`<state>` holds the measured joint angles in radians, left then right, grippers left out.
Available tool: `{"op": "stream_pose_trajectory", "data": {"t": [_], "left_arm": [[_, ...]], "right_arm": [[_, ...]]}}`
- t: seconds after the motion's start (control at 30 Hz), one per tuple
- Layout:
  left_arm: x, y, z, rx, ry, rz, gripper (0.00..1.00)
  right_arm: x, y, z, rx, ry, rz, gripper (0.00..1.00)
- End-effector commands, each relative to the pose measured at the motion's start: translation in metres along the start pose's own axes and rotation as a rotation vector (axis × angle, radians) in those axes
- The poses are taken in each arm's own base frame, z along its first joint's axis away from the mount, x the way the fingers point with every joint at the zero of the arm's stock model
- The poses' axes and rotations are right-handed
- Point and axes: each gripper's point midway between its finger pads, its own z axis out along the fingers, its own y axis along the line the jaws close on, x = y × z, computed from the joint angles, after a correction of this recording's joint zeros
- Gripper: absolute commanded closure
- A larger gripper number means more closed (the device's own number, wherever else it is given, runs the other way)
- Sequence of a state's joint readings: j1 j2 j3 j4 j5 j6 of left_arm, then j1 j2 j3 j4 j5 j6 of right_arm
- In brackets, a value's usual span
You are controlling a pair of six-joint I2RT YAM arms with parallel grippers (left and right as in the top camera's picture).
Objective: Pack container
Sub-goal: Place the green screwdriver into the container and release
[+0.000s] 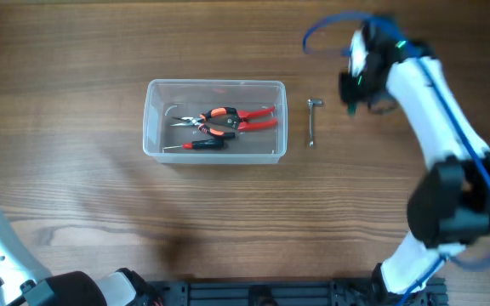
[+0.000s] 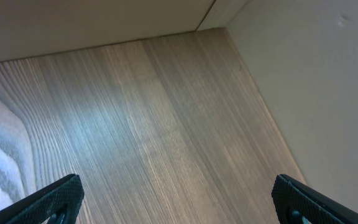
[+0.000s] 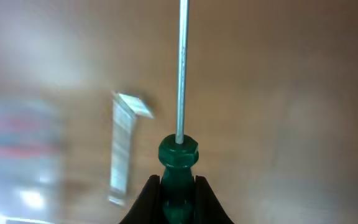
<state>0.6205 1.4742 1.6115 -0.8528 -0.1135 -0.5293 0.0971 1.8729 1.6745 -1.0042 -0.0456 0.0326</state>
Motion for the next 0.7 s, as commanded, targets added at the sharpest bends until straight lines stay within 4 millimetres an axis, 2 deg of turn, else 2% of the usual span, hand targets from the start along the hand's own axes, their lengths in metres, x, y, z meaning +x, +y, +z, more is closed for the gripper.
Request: {"op": "stream_pose_trajectory", "data": {"t": [0.0,0.07,0.13,0.2,0.27,0.3,0.33,0.43,0.47,0.6,0.67], "left_arm": [[-0.004,-0.002,-0.003,0.010,-0.009,-0.014,0.00],[-0.004,-0.002,-0.003,0.010,-0.009,-0.014,0.00],[-0.004,-0.001,-0.003,0.010,-0.009,-0.014,0.00],[-0.004,-0.002,-0.003,0.010,-0.009,-0.014,0.00],[-0.004,-0.002,-0.003,0.010,-0.009,-0.014,0.00],[-0.004,-0.002,-0.003,0.010,-0.009,-0.014,0.00],[-0.004,-0.002,-0.003,0.010,-0.009,-0.014,0.00],[-0.004,-0.002,-0.003,0.010,-0.009,-0.014,0.00],[-0.004,-0.002,-0.003,0.010,-0.009,-0.014,0.00],[-0.004,-0.001,-0.003,0.010,-0.009,-0.014,0.00],[-0.004,-0.002,-0.003,0.010,-0.009,-0.014,0.00]], "right_arm": [[-0.064,0.083,-0.157,-0.266,-0.433,-0.194,0.96],[-0.057,0.147,-0.204,-0.420,-0.576,-0.499,0.96],[-0.034,0.199,-0.211,-0.467,-0.616,-0.793,0.96],[-0.004,0.240,-0.190,-0.500,-0.581,-1.042,0.96],[0.027,0.269,-0.152,-0.534,-0.499,-1.235,0.95],[0.040,0.278,-0.129,-0.538,-0.446,-1.294,0.96],[0.053,0.284,-0.096,-0.518,-0.366,-1.347,0.96],[0.083,0.276,0.007,-0.402,-0.091,-1.396,0.96],[0.090,0.275,0.025,-0.404,-0.046,-1.397,0.96],[0.116,0.270,0.075,-0.423,0.099,-1.396,0.96],[0.126,0.267,0.087,-0.429,0.145,-1.398,0.96]]}}
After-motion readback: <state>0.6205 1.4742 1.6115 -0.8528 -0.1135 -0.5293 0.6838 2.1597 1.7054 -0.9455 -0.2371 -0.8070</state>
